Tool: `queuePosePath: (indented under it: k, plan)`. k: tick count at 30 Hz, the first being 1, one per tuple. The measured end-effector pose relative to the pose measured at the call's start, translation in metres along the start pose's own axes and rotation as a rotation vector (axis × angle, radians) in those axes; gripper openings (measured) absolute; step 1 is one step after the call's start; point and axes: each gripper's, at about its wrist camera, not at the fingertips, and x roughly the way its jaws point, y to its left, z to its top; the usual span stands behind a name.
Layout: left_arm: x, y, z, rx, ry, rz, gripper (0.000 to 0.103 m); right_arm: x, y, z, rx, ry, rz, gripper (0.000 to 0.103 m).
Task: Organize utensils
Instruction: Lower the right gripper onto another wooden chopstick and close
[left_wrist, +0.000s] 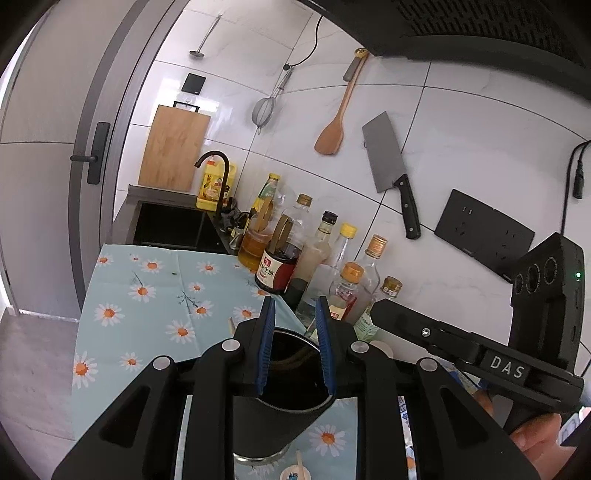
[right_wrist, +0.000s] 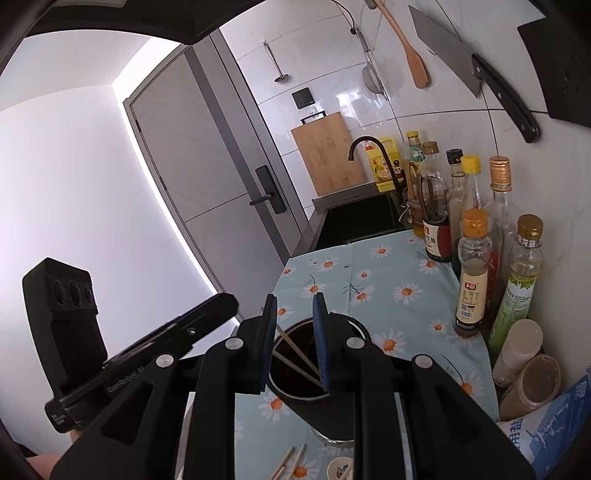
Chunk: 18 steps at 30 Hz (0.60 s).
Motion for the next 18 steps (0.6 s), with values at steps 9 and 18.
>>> queuePosePath:
  k: [9, 18]
  plan:
    - [-0.03, -0.002, -0.02, 0.026, 0.089, 0.008, 0.021, -0.012, -0.008, -0.023, 0.082, 0.122, 0.005, 0.028]
    - [-0.055, 0.012, -0.069, 0.02, 0.212, 0.042, 0.021, -0.001, -0.035, -0.075, 0.206, 0.334, 0.0, 0.028]
